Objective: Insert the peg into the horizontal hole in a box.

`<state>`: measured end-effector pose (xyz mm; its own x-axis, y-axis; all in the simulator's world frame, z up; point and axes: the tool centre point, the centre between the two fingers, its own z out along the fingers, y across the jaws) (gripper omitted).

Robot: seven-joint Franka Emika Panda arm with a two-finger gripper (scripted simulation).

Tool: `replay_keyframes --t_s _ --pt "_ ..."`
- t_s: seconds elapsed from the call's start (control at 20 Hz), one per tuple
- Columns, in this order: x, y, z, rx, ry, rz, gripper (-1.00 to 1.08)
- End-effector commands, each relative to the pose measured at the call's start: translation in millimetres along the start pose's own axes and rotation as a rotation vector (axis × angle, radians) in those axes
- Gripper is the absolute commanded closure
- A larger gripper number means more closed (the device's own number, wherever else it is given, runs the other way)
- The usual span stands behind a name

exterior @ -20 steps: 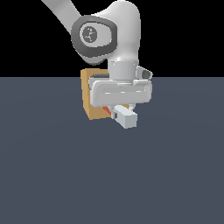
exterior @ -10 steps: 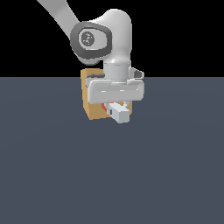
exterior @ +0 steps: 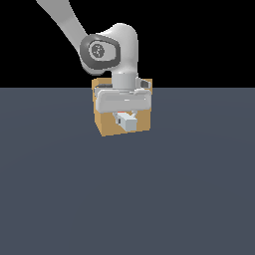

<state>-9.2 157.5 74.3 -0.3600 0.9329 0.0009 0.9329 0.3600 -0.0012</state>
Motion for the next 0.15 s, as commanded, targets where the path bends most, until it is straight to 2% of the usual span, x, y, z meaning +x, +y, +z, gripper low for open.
replay_keyframes --t_s 0.0,0.1 --pt "6.7 1.3 -1.8 -0.004 -0.001 0.003 1.08" --pt "8.3 1.3 -2.2 -0.004 -0.001 0.003 1.08"
